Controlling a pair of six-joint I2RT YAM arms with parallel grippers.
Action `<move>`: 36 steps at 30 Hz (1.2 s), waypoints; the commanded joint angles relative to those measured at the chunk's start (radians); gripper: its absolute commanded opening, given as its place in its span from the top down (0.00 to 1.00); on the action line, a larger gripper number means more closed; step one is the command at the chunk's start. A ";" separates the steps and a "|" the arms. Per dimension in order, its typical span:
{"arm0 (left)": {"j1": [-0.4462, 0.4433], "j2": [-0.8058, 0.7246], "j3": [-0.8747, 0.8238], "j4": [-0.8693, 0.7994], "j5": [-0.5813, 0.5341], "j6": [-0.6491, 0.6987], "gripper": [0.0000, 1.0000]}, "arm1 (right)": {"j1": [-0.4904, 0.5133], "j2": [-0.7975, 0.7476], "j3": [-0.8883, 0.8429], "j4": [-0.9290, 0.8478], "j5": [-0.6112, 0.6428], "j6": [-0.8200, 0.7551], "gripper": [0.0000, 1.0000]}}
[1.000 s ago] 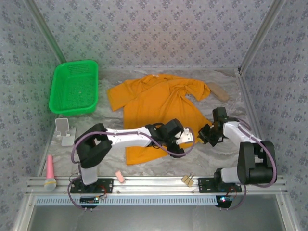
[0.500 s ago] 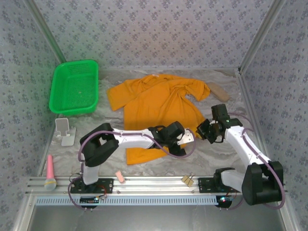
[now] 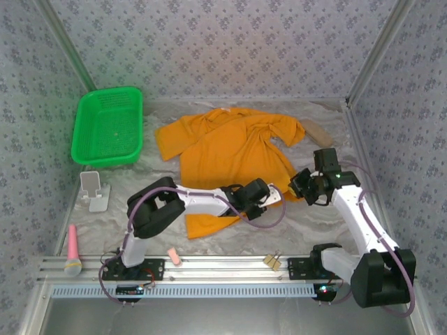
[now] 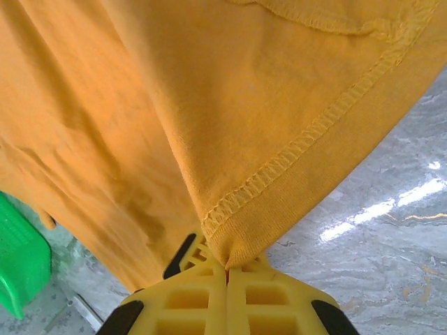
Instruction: Fold the inside-out t-shirt
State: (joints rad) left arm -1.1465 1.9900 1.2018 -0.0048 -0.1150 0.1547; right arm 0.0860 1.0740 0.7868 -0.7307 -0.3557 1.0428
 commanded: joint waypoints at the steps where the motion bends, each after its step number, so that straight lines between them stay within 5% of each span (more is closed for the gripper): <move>1: 0.013 -0.101 0.029 -0.081 -0.003 -0.013 0.90 | -0.025 -0.005 0.041 -0.019 -0.005 -0.017 1.00; 5: 0.039 -0.194 0.040 -0.158 0.177 -0.081 0.96 | -0.022 0.020 0.069 0.002 0.009 -0.099 1.00; 9: 0.060 -0.189 0.088 -0.209 0.352 -0.150 0.81 | -0.008 0.037 0.076 -0.002 0.024 -0.129 1.00; 12: 0.078 -0.152 0.107 -0.210 0.392 -0.186 0.89 | -0.005 0.032 0.058 0.025 0.020 -0.118 1.00; 16: 0.106 -0.109 0.141 -0.225 0.446 -0.220 0.82 | -0.005 0.033 0.052 0.022 0.019 -0.120 1.00; 19: 0.109 -0.094 0.139 -0.200 0.453 -0.214 0.97 | -0.005 0.032 0.042 0.030 -0.006 -0.109 1.00; 22: 0.126 -0.091 0.131 -0.192 0.419 -0.232 1.00 | -0.012 0.033 0.038 0.046 -0.010 -0.112 1.00; 29: 0.272 -0.202 0.052 -0.119 0.458 -0.391 1.00 | 0.034 0.014 -0.023 0.260 -0.097 -0.381 0.47; 36: 0.362 -0.210 0.097 -0.123 0.535 -0.402 1.00 | 0.390 -0.173 -0.221 0.517 0.018 -0.823 0.44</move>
State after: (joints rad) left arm -0.7822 1.8065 1.2526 -0.1310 0.3607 -0.2302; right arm 0.3679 0.9581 0.6235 -0.3553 -0.3702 0.4793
